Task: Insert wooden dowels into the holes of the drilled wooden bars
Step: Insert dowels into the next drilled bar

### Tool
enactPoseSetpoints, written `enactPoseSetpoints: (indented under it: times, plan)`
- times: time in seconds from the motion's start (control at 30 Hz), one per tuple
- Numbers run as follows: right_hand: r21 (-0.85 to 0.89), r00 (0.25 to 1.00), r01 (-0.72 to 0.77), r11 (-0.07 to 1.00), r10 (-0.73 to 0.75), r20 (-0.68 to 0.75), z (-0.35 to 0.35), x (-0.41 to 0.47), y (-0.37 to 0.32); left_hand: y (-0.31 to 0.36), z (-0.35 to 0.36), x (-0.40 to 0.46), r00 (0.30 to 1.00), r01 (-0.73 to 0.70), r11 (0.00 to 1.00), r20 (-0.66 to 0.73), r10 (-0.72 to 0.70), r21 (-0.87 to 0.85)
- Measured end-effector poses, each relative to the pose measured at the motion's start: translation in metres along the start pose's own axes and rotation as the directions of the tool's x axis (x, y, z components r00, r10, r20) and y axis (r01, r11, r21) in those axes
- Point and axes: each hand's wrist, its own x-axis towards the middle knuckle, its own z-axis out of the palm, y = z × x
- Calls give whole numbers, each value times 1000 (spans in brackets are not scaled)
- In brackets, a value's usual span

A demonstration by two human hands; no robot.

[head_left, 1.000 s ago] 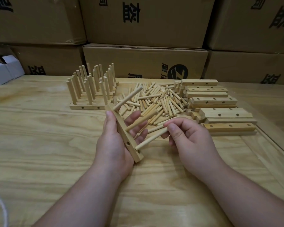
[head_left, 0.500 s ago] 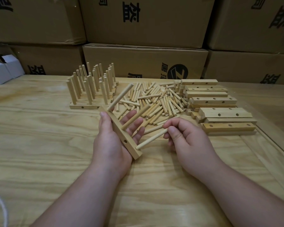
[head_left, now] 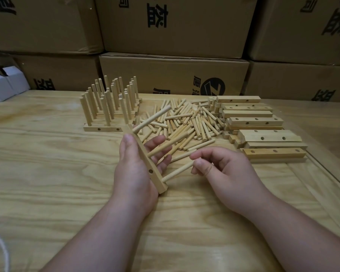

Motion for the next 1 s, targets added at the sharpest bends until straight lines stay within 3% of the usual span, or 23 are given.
enactPoseSetpoints:
  times: [0.07,0.13,0.33,0.6,0.73,0.83,1.0]
  plan:
    - [195,997,-77,978,76,11,4,-1,-2,-1,0,0,1000,8,1000,16,-8,-14]
    - [286,990,-139,948,128,56,9,-3,-4,-3,1,0,999,16,999,38,-15,-34]
    - [62,989,-132,989,128,68,21,-8,-11,-4,3,-2,998,16,996,64,-10,-89]
    - [41,980,-196,980,198,-33,29,-2,-12,-1,2,0,999,22,996,41,-18,-91]
    - [38,978,-201,979,203,-47,36,15,-22,2,3,0,993,118,970,18,-117,-210]
    - [34,984,-172,985,173,-29,44,45,-40,1,3,-1,985,165,966,76,-152,-202]
    - [-247,998,-6,969,19,53,77,112,-65,0,7,-5,919,298,952,290,-268,-66]
